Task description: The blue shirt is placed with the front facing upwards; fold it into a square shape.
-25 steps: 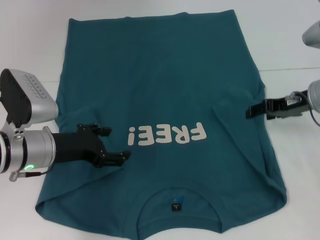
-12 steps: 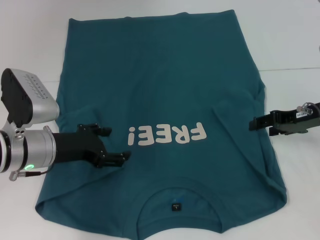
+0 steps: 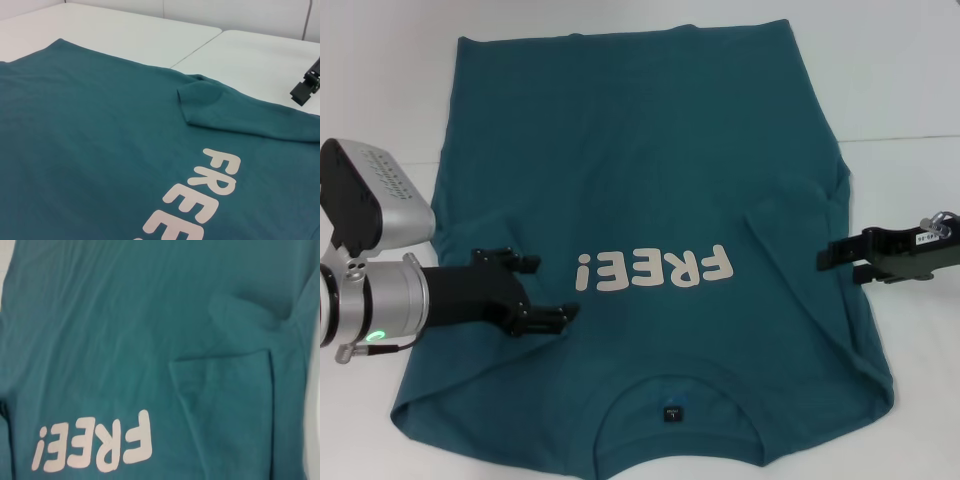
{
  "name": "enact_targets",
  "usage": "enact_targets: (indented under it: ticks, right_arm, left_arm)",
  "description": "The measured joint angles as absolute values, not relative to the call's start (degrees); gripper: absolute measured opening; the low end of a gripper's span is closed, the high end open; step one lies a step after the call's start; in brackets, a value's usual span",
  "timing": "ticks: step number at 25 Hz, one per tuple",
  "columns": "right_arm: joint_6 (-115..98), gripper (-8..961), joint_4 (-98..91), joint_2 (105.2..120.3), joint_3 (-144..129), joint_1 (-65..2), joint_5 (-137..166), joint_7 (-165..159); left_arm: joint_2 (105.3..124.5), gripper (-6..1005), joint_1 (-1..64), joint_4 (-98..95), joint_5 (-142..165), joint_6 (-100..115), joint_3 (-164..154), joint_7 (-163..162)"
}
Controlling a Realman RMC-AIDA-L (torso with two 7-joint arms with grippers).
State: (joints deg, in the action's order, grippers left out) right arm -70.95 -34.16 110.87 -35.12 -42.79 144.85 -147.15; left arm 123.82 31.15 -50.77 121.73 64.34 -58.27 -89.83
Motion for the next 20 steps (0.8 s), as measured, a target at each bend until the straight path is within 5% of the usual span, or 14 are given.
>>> enact_targets:
  ticks: [20]
  right_arm:
    - [-71.3,697,-33.9,112.01,-35.0,-41.6,144.2,-147.1]
  left_arm:
    - [123.84,878,31.0,-50.8,121.5,64.3,-58.2,-89.8]
